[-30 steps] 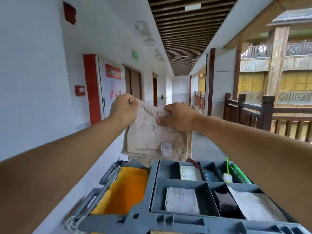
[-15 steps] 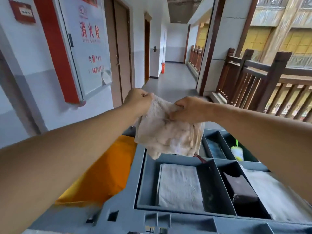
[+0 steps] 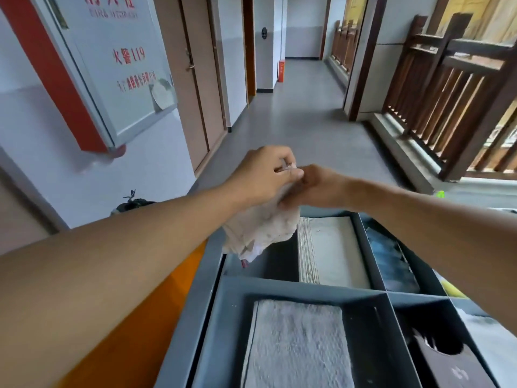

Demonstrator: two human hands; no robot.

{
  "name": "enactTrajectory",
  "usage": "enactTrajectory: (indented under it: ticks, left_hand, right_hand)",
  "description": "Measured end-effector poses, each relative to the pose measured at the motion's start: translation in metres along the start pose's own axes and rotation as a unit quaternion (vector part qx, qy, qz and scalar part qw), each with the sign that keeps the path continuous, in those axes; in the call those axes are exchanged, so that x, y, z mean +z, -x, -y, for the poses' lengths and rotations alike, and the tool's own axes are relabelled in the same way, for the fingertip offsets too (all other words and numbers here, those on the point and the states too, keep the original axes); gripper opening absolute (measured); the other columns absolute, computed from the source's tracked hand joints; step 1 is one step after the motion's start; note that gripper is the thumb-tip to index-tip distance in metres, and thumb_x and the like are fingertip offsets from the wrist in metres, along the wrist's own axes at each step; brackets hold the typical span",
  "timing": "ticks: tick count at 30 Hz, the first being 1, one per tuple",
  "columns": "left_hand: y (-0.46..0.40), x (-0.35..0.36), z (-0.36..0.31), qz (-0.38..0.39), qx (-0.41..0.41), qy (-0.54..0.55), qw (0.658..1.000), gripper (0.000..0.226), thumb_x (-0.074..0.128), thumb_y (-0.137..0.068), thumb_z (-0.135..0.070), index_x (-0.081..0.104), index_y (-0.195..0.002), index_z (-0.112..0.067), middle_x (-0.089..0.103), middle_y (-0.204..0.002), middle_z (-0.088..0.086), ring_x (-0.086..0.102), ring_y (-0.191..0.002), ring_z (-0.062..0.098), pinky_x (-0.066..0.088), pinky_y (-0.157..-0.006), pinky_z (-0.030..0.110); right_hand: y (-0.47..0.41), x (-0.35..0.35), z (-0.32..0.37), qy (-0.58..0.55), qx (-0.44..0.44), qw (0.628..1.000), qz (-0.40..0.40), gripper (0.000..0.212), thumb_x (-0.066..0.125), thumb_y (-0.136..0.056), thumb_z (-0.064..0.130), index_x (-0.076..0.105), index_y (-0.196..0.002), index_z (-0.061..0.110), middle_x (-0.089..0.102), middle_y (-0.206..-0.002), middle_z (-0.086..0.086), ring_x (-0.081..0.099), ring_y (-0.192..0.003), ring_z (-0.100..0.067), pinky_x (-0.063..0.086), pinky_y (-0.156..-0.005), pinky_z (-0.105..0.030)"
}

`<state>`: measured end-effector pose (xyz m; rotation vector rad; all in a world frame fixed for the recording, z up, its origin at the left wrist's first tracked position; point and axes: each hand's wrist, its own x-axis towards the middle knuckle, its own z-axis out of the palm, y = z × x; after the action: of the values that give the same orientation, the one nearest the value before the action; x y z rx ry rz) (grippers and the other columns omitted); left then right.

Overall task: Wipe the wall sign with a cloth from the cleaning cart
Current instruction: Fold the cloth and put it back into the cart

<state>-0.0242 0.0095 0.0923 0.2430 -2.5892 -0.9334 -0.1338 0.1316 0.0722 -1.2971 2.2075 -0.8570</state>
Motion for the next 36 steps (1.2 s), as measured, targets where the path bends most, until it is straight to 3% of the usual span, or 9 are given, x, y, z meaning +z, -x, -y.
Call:
enactTrajectory:
  ticks: [2,4,6,8,12,17,23,31,36]
  left_hand:
    - [-0.017,0.008,0.013,0.001,0.014,-0.012,1.0,0.022,0.071,-0.089,-0.036,0.063,-0.092,-0.015,0.068,-0.077,0.008,0.061,-0.069,0.016,0.045,-0.06,0.034]
    - [-0.026,0.017,0.028,-0.019,0.002,-0.013,1.0,0.035,0.073,-0.085,-0.043,0.053,-0.099,-0.017,0.06,-0.069,0.0,0.053,-0.058,0.007,0.04,-0.051,0.022]
    - [-0.03,0.023,0.046,-0.02,-0.059,0.017,0.998,0.057,0.073,-0.077,-0.058,0.045,-0.108,-0.02,0.057,-0.08,-0.005,0.054,-0.068,0.005,0.043,-0.058,0.019]
    - [-0.031,0.023,0.065,0.053,-0.119,0.046,0.99,0.071,0.073,-0.069,-0.069,0.048,-0.115,-0.022,0.064,-0.099,-0.001,0.062,-0.09,0.009,0.053,-0.077,0.03]
    - [-0.023,0.015,0.102,0.258,-0.145,0.041,0.954,0.053,0.092,-0.066,-0.038,0.069,-0.111,-0.024,0.074,-0.106,-0.004,0.07,-0.098,0.013,0.057,-0.092,0.041]
    - [-0.017,-0.006,0.138,0.277,-0.159,0.197,0.927,0.035,0.087,-0.073,-0.015,0.075,-0.106,-0.016,0.076,-0.11,0.003,0.07,-0.105,0.018,0.056,-0.083,0.022]
    - [-0.024,-0.032,0.159,0.242,-0.26,0.311,0.881,0.044,0.084,-0.072,-0.013,0.071,-0.113,-0.005,0.072,-0.115,0.018,0.07,-0.106,0.033,0.058,-0.088,0.044]
    - [-0.035,0.017,0.157,0.177,-0.322,0.129,0.921,0.014,0.074,-0.081,-0.006,0.066,-0.093,-0.008,0.066,-0.078,0.015,0.064,-0.068,0.027,0.053,-0.059,0.036]
    - [-0.045,0.051,0.161,0.086,-0.22,-0.068,0.969,0.02,0.07,-0.081,-0.006,0.07,-0.099,-0.014,0.071,-0.102,0.013,0.066,-0.093,0.031,0.053,-0.07,0.032]
  right_hand:
    - [-0.012,-0.004,-0.014,-0.067,-0.023,0.997,-0.016,0.012,0.08,-0.084,0.02,0.076,-0.094,0.018,0.076,-0.097,-0.009,0.068,-0.089,-0.013,0.055,-0.089,-0.032]
    - [-0.026,-0.006,-0.028,-0.11,-0.022,0.994,-0.016,0.003,0.08,-0.086,0.025,0.077,-0.087,0.023,0.071,-0.08,0.001,0.063,-0.075,-0.01,0.053,-0.074,-0.027]
    - [-0.039,-0.005,-0.037,-0.112,-0.02,0.993,0.01,0.007,0.078,-0.088,0.026,0.077,-0.081,0.026,0.063,-0.068,0.005,0.054,-0.064,-0.006,0.046,-0.062,-0.024]
    - [-0.051,-0.003,-0.041,-0.122,-0.011,0.992,0.028,0.009,0.075,-0.091,0.022,0.08,-0.098,0.019,0.077,-0.089,-0.008,0.067,-0.08,-0.014,0.055,-0.074,-0.033]
    - [-0.063,0.003,-0.043,-0.244,0.013,0.969,0.035,0.019,0.074,-0.089,0.016,0.076,-0.105,0.005,0.074,-0.111,-0.021,0.071,-0.106,-0.036,0.056,-0.097,-0.052]
    - [-0.073,0.005,-0.046,-0.334,0.065,0.938,0.071,0.033,0.077,-0.075,0.025,0.076,-0.104,0.011,0.076,-0.113,-0.013,0.072,-0.106,-0.028,0.055,-0.097,-0.045]
    - [-0.07,0.011,-0.053,-0.36,0.197,0.902,0.138,0.042,0.068,-0.085,0.031,0.065,-0.114,0.002,0.076,-0.098,-0.017,0.076,-0.083,-0.028,0.064,-0.072,-0.046]
    - [-0.077,0.044,-0.061,-0.259,0.291,0.916,0.098,0.035,0.048,-0.107,0.027,0.059,-0.12,-0.003,0.074,-0.104,-0.022,0.077,-0.08,-0.033,0.064,-0.07,-0.048]
    - [-0.084,0.061,-0.078,-0.176,0.289,0.941,0.024,0.033,0.047,-0.108,0.021,0.058,-0.124,-0.006,0.068,-0.116,-0.028,0.073,-0.093,-0.039,0.062,-0.081,-0.048]
